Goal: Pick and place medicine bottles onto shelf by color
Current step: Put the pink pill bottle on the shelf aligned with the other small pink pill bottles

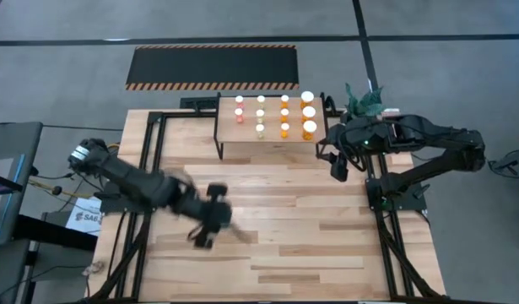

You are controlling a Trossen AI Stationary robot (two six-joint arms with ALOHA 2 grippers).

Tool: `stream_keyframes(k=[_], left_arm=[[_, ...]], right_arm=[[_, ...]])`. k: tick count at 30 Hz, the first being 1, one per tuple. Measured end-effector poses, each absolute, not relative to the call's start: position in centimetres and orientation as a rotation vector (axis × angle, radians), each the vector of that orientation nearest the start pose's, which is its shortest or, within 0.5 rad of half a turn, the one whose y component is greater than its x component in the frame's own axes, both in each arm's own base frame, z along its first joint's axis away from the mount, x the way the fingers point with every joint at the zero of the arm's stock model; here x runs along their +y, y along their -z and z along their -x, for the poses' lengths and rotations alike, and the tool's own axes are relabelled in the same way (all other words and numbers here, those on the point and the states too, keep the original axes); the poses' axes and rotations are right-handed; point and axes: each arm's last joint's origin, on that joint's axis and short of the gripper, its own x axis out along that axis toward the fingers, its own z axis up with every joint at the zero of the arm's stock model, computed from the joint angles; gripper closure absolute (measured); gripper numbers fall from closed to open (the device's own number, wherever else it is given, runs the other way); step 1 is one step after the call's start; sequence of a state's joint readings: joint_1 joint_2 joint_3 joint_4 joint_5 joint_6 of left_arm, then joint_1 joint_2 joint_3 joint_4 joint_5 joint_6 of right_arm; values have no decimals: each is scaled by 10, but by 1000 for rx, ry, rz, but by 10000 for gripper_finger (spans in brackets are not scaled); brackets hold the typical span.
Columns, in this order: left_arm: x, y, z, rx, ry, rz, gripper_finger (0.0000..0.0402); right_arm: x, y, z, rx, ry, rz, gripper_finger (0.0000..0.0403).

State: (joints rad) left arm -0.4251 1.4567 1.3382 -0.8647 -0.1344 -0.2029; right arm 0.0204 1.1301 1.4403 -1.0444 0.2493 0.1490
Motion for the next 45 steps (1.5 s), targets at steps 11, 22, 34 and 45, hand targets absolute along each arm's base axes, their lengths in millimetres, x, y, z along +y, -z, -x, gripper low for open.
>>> stream_keyframes(k=[11,22,34,45], left_arm=[[29,-392,-284,822,-266,341,294],[117,-381,-279,818,-400,388,294],[162,-335,-294,1012,-390,351,294],[168,-335,-292,1016,-386,316,294]], right_arm=[[7,-409,-193,719,229,-35,187],[6,-412,-197,680,233,-54,187],[-3,-414,-198,655,275,-64,187],[-4,-414,-198,655,278,-62,187]])
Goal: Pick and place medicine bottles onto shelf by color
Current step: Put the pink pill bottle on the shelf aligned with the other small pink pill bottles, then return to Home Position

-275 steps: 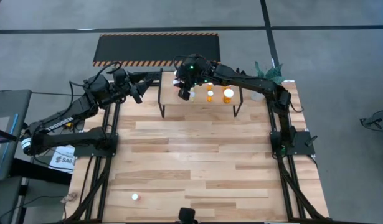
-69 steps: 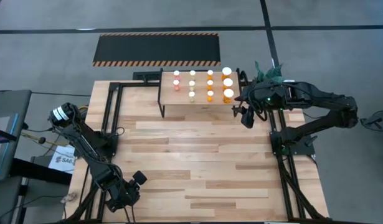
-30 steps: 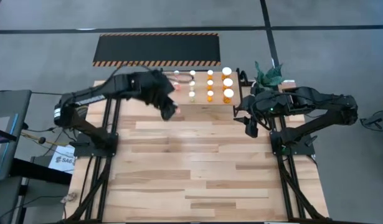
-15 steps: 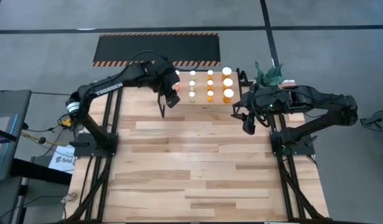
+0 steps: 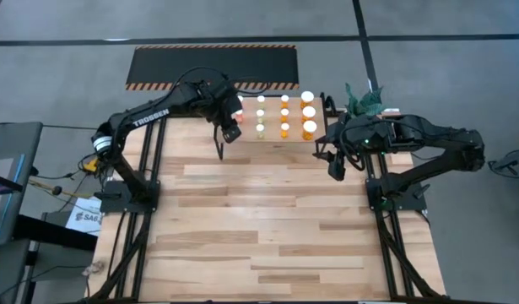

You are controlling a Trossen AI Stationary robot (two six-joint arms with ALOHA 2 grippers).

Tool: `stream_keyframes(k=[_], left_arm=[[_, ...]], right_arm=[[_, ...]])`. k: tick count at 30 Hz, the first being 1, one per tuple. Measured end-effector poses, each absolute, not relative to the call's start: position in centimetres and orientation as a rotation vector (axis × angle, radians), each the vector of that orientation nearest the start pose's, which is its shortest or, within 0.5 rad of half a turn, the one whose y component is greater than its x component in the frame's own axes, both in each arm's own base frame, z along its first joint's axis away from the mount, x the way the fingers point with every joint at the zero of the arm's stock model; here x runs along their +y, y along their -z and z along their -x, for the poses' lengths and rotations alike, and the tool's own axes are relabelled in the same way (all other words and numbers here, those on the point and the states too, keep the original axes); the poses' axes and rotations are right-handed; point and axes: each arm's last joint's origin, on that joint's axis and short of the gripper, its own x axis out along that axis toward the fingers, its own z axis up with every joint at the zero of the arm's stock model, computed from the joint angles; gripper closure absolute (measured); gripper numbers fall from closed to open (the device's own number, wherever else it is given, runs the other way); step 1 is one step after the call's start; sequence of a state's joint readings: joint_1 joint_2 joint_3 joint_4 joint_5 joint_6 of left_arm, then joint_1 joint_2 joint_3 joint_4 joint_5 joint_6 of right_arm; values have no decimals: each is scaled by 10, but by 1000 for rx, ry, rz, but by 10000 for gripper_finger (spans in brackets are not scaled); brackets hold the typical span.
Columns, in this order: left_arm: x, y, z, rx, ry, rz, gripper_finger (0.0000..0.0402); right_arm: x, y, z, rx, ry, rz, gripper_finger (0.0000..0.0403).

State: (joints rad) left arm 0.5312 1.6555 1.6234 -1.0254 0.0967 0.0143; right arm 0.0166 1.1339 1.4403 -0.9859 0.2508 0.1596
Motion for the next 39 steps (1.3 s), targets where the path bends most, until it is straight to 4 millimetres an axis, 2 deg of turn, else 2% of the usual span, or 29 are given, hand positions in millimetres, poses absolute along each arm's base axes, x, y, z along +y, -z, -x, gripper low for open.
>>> stream_keyframes(k=[7,19,34,39], left_arm=[[168,-327,-301,1018,-371,307,294],[169,-327,-301,1022,-377,283,287],[170,-329,-303,999,-390,269,194],[171,-353,-305,922,-400,243,163]], right_arm=[[-7,-414,-198,655,290,-59,187],[-8,-414,-198,659,287,-42,187],[-8,-414,-198,661,279,-35,187],[-7,-413,-198,662,269,-39,187]])
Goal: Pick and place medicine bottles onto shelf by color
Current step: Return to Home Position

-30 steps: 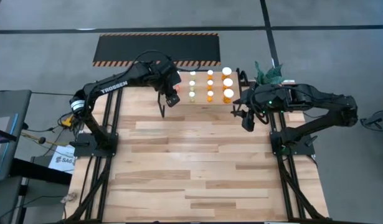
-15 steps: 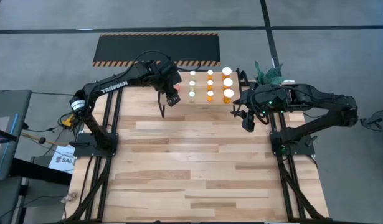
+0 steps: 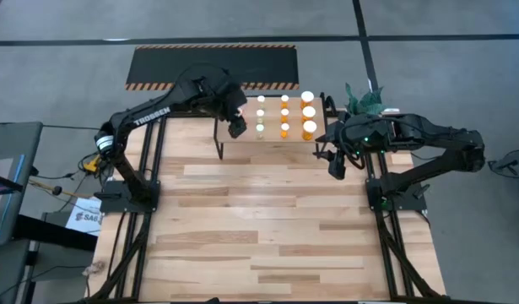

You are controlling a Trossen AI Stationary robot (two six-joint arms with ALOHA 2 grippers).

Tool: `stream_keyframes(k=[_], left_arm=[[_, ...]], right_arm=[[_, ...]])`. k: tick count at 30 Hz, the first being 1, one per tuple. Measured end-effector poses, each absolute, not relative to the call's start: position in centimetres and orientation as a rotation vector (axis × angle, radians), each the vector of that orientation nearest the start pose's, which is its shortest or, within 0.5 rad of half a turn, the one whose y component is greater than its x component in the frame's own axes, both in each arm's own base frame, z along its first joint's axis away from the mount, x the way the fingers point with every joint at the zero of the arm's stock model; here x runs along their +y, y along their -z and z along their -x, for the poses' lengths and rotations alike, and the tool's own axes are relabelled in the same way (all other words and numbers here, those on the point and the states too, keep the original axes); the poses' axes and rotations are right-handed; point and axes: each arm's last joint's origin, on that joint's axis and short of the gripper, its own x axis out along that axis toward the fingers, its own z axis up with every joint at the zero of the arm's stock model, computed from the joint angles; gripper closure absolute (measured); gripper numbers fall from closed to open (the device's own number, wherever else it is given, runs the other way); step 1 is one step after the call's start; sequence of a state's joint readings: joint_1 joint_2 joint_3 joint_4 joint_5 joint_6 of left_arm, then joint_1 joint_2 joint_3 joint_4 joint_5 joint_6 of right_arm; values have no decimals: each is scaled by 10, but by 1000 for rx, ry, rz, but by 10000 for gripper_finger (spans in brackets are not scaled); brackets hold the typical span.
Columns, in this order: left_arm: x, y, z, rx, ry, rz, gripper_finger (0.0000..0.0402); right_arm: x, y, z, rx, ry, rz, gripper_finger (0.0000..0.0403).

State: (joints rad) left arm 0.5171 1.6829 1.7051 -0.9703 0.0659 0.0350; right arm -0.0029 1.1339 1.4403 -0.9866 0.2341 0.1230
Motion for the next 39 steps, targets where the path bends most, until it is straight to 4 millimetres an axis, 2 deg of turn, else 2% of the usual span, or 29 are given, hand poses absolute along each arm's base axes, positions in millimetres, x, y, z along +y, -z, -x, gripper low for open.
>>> stream_keyframes(k=[5,9,12,16,20,24,28,31,35,39], left_arm=[[169,-395,-303,802,-392,196,151],[159,-424,-290,751,-303,190,150],[145,-441,-272,706,-201,208,150],[119,-451,-240,696,-162,216,150],[88,-455,-205,535,-145,200,150],[63,-433,-182,310,-124,174,150],[48,-396,-168,81,-107,186,150],[43,-364,-158,7,-107,210,150],[37,-328,-140,11,-83,296,150],[27,-309,-112,-50,-39,379,150]], right_arm=[[-7,-414,-198,659,271,-46,187],[-7,-416,-193,647,270,-47,187],[-7,-422,-182,608,267,-49,187],[-7,-424,-162,539,263,-58,187],[-7,-417,-142,371,257,-92,187],[-7,-397,-134,172,247,-144,187],[-7,-373,-145,55,241,-166,187],[-10,-357,-158,78,259,-155,187],[-12,-344,-174,149,277,-172,187],[-10,-345,-174,156,249,-205,206]])
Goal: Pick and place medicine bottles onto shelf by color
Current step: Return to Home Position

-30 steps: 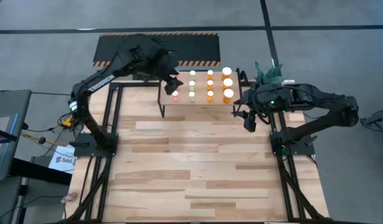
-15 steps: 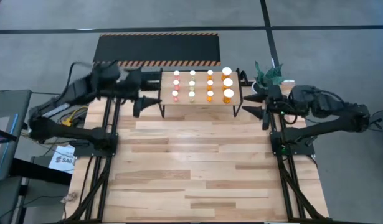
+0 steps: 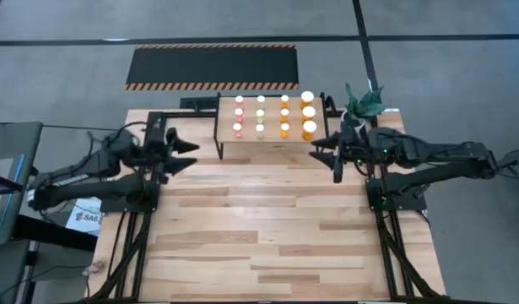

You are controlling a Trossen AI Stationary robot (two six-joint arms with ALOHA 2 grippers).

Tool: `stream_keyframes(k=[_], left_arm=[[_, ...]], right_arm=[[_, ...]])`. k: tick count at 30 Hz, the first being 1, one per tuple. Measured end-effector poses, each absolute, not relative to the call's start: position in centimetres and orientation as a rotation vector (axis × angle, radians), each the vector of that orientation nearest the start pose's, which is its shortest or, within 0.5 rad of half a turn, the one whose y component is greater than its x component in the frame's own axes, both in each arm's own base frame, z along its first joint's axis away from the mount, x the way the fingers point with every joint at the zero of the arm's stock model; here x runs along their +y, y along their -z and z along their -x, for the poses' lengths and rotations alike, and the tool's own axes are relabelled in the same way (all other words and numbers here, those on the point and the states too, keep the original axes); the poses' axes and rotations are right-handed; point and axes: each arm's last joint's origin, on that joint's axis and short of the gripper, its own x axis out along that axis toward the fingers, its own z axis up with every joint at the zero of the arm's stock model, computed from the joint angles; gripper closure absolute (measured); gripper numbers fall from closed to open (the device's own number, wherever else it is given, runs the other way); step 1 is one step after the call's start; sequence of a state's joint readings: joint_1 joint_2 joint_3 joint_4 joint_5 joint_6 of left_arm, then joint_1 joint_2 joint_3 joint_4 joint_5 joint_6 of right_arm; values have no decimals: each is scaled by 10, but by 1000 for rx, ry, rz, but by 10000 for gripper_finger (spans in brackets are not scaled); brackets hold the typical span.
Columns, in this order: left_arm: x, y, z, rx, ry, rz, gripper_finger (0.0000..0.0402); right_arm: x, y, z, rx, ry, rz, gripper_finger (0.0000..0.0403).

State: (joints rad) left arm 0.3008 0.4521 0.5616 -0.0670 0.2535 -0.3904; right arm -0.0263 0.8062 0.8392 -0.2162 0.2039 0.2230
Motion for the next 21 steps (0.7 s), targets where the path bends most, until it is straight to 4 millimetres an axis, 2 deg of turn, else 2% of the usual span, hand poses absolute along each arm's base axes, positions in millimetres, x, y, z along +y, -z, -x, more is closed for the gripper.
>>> stream_keyframes(k=[2,5,8,9,14,18,21], left_arm=[[24,-301,-98,-113,-61,397,150],[21,-289,-83,-232,-100,386,150],[21,-268,-77,-287,-139,387,150],[21,-263,-77,-306,-147,386,150],[23,-234,-80,-361,-161,390,166],[24,-216,-85,-366,-157,393,208],[25,-209,-87,-329,-145,392,248]], right_arm=[[-9,-346,-169,152,234,-181,232],[-6,-348,-157,106,205,-124,298],[-5,-334,-144,56,175,-120,378],[-6,-327,-140,31,172,-125,388],[-10,-286,-118,-96,195,-222,389],[-13,-253,-105,-146,217,-317,396],[-13,-236,-96,-183,222,-369,396]])
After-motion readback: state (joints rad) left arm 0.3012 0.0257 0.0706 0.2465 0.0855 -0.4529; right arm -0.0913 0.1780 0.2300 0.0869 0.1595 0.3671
